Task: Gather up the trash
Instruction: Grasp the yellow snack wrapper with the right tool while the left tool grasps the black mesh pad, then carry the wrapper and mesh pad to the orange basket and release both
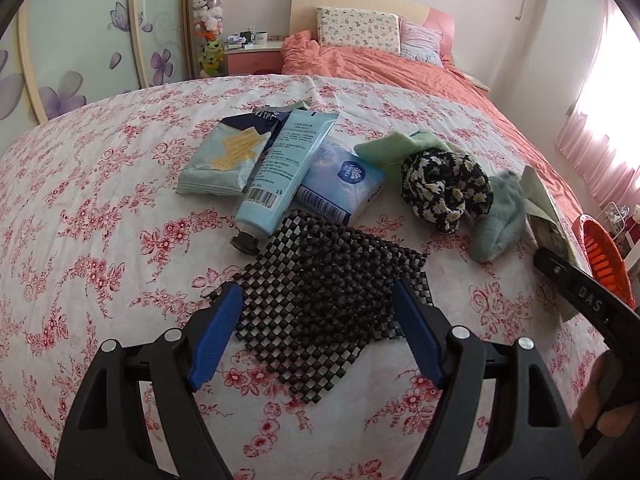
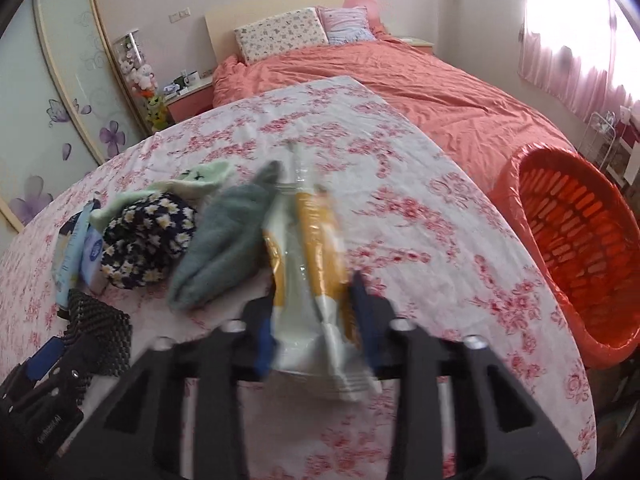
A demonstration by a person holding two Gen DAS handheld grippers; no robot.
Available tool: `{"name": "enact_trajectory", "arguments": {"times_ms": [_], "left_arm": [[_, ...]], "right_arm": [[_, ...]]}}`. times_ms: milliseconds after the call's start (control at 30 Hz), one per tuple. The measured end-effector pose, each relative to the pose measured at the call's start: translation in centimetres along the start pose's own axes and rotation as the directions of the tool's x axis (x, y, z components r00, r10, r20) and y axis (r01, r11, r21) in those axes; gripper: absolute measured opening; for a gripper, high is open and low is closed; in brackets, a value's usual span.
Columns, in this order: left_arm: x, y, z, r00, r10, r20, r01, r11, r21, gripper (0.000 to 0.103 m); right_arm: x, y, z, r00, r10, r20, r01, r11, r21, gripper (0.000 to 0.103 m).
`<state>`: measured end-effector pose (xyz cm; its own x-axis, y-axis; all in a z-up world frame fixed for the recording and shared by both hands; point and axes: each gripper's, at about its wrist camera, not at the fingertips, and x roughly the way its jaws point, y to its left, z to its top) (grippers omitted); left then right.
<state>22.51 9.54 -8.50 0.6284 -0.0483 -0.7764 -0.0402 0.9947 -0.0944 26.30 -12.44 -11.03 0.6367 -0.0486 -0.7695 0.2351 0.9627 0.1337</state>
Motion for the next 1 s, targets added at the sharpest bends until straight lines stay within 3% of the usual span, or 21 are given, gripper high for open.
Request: {"name": "enact_trajectory", "arguments": {"times_ms": [100, 200, 267, 300, 333, 600, 1000], "left_arm": [[0.0, -0.3, 0.0, 1.0, -0.011, 0.002, 0.011, 1.0, -0.012, 0.075], [0.2, -0.8, 0.0, 1.0, 0.004, 0.014, -0.003, 1.0, -0.008, 0.065], [0.2, -1.1, 0.1, 1.0, 0.008, 0.026, -0.008, 1.0, 0.007, 0.043], [0.2, -1.1, 0.1, 1.0, 0.002, 0.026, -0.002, 1.0, 0.008, 0.039], [0.2, -0.9, 0.1, 0.999, -0.016, 0.028, 0.016, 1.0, 0.004, 0.028], [0.2, -0.2, 0.1, 0.997, -0.068, 0.028, 0.069, 0.997, -0.032, 0.027], [0.2, -0.6, -0.1, 0.999, -0.028, 0.023, 0.028, 1.0, -0.004, 0.027]], "right_arm": [[-0.1, -1.0, -0.2, 1.0, -0.009, 0.007, 0.009, 1.0, 0.007, 0.023], [-0.1, -1.3, -0.2, 1.0, -0.002, 0.006, 0.002, 1.0, 0.011, 0.022], [-0.1, -1.3, -0.2, 1.0, 0.006, 0.004, -0.006, 1.0, 0.012, 0.022], [-0.1, -1.4, -0.2, 1.0, 0.011, 0.0, -0.011, 1.0, 0.016, 0.022], [0.0, -1.5, -0.2, 1.0, 0.014, -0.003, -0.014, 1.0, 0.019, 0.022], [0.0, -1.0, -0.3, 1.0, -0.002, -0.008, 0.002, 1.0, -0.006, 0.025], [-0.1, -1.7, -0.4, 0.999, 0.041, -0.005, -0.041, 0.999, 0.025, 0.026]]}}
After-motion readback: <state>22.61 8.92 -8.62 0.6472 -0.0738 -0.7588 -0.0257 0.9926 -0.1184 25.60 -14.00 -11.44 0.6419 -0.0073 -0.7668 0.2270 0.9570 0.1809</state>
